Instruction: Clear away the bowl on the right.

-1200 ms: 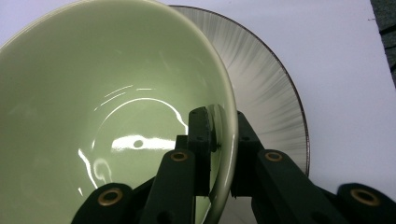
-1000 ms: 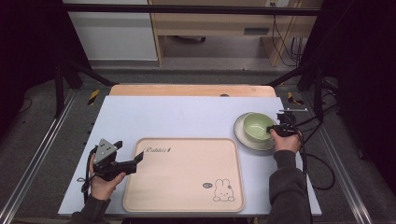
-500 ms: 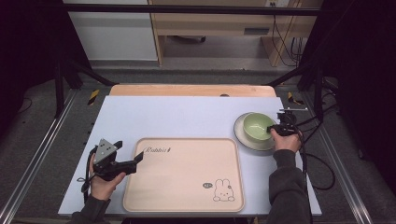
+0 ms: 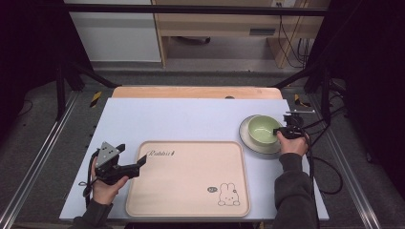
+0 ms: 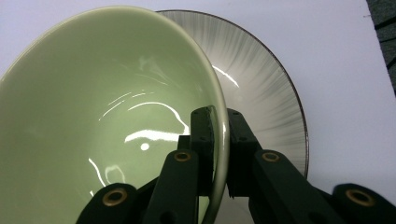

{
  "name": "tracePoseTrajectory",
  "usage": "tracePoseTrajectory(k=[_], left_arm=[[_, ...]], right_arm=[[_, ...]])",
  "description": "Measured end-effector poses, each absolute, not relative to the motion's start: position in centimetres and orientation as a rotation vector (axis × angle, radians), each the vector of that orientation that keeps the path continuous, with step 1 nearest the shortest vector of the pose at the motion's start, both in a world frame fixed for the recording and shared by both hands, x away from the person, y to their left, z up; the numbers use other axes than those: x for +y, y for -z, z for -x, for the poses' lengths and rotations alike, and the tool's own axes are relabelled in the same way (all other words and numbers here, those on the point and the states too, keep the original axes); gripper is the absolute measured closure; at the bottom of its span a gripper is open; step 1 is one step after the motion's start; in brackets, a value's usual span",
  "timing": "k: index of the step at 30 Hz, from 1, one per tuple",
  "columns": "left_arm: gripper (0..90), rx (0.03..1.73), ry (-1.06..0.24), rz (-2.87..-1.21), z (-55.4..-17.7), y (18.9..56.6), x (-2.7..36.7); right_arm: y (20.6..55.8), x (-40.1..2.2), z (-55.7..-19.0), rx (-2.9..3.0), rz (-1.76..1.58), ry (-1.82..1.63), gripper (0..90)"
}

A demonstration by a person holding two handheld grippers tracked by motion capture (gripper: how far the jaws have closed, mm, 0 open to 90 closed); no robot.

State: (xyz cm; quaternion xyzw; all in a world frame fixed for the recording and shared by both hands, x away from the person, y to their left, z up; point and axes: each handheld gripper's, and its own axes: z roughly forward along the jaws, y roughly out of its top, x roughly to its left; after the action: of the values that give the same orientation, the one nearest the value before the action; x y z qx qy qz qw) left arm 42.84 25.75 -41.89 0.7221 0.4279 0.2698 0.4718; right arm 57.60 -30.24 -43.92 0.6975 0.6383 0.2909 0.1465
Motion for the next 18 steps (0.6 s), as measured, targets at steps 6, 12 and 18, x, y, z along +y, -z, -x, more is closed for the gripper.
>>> tracePoseTrajectory(k=[6,12,18], left_arm=[[10.4,1.048,-0.661,-1.772,-42.85,41.90,25.75],[10.5,1.048,-0.661,-1.768,-42.84,41.89,25.75],[10.5,1.048,-0.662,-1.771,-42.85,41.89,25.77]], right_arm=[[43.57,-30.16,-57.40,1.840,-1.988,-0.837,83.7],[43.32,-30.08,-57.20,1.836,-1.964,-0.849,83.4],[43.14,-30.07,-57.04,1.836,-1.957,-0.860,83.3]])
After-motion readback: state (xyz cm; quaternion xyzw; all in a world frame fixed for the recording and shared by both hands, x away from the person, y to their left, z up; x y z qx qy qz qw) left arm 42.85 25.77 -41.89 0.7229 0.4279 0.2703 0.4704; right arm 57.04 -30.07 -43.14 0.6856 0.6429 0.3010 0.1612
